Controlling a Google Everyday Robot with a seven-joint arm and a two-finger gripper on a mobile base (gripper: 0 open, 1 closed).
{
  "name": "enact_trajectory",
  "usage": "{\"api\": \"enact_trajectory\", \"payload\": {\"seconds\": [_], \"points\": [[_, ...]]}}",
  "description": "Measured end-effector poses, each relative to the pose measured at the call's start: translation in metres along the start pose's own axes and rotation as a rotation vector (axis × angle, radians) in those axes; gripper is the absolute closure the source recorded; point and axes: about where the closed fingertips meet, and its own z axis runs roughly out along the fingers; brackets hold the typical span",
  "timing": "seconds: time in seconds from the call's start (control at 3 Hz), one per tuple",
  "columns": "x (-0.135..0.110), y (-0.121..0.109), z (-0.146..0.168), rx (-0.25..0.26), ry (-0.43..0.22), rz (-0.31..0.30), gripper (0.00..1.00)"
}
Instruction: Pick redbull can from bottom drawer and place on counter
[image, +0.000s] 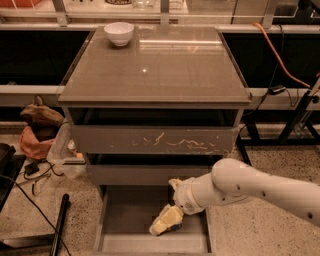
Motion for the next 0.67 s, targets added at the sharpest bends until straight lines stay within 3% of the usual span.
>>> {"api": "enact_trajectory", "payload": {"seconds": [0.33,0.67], "points": [[0.0142,-0.0162,0.0232,0.025,-0.035,0.051,0.0],[0.0142,-0.0161,0.0233,0.025,-0.035,0.051,0.0]]}}
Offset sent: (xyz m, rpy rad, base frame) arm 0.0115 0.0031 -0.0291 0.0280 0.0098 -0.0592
